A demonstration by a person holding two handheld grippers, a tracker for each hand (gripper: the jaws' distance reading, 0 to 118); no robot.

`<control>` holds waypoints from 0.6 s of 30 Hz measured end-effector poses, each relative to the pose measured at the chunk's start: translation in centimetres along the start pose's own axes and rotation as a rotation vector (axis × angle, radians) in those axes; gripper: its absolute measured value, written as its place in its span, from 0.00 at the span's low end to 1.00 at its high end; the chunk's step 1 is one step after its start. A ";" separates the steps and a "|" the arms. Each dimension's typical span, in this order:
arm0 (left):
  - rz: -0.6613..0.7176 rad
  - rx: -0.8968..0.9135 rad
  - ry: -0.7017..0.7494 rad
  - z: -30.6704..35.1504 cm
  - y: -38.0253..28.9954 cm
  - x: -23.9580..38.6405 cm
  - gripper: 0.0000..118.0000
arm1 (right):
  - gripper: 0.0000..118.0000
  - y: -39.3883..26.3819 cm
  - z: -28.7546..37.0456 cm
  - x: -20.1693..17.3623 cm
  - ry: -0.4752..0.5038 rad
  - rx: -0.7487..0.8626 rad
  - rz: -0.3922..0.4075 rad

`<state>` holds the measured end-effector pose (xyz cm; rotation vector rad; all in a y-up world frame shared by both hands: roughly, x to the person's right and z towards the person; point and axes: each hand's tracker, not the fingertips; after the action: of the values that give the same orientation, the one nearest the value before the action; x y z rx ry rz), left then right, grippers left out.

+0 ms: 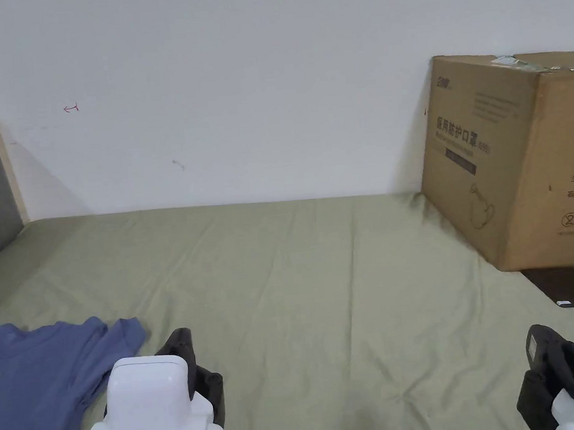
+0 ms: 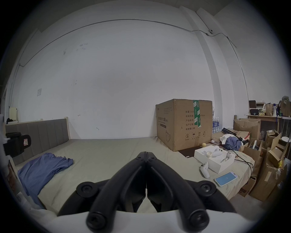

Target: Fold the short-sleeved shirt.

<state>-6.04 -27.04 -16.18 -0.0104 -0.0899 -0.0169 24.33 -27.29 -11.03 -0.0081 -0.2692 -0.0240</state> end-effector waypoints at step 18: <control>-0.017 -0.027 0.404 7.2 0.5 -14.1 0.00 | 0.00 0.8 -2.2 -15.4 0.458 -0.025 -0.008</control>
<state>-20.69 -26.27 -10.32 -0.0330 0.3141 -0.0373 10.04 -26.17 -17.24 -0.0264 0.1891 -0.0361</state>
